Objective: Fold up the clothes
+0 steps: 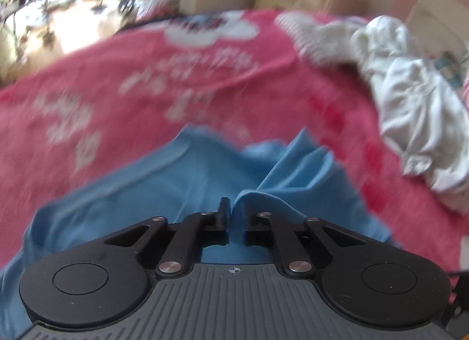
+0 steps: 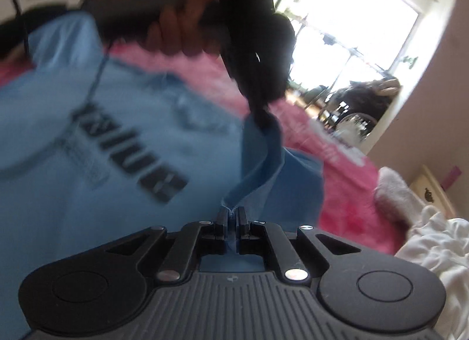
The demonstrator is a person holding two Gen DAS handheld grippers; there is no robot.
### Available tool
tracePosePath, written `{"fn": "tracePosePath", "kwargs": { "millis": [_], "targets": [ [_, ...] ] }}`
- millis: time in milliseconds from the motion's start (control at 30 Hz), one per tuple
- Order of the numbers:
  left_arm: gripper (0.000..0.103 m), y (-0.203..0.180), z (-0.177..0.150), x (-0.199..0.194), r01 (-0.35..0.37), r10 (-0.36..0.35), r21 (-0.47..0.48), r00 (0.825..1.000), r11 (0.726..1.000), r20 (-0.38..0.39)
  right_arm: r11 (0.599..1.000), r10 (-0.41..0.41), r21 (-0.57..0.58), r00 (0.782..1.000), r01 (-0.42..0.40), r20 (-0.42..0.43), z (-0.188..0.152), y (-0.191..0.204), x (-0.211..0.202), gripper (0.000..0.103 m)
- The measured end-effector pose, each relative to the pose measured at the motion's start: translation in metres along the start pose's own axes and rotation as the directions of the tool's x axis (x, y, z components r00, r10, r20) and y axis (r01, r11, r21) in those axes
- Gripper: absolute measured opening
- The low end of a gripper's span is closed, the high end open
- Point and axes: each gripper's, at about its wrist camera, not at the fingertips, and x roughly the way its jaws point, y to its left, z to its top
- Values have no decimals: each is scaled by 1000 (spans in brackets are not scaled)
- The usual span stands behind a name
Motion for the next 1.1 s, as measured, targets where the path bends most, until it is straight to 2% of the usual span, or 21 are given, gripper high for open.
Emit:
{"fn": "tracePosePath", "kwargs": {
  "millis": [100, 200, 300, 400, 500, 600, 667, 867, 1000, 1100],
  "targets": [
    [23, 16, -4, -13, 28, -28, -36, 999, 999, 17, 992, 72, 107, 997, -71, -4, -2, -17, -2, 10],
    [26, 19, -2, -23, 59, -58, -29, 997, 998, 50, 952, 159, 259, 987, -161, 29, -6, -46, -14, 13],
    [28, 5, 1, -18, 57, -59, 30, 996, 998, 66, 904, 156, 394, 986, -163, 50, -12, -70, -24, 13],
    [29, -15, 7, -4, 52, -57, 72, 996, 996, 71, 877, 103, 468, 994, -107, 35, -20, -89, -25, 13],
    [31, -29, 20, 13, 52, -57, 61, 995, 997, 84, 879, 48, 475, 999, -32, -22, -31, -97, -14, 14],
    [31, -33, 35, 29, 60, -60, 0, 994, 998, 90, 884, 29, 467, 998, 3, -61, -40, -100, -8, 20],
    [31, -34, 46, 41, 73, -70, -39, 995, 997, 73, 883, 26, 469, 997, 11, -72, -45, -101, -5, 27],
    [30, -46, 62, 73, 80, -81, -66, 997, 995, -12, 884, 41, 467, 996, 0, -77, -49, -104, 7, 28],
    [13, -47, 65, 81, 87, -93, -99, 994, 991, -59, 874, 48, 486, 997, -12, -62, -51, -107, 11, 28],
    [12, -45, 67, 84, 102, -114, -125, 990, 987, -88, 866, 55, 500, 997, -20, -54, -54, -108, 12, 27]
  ]
}}
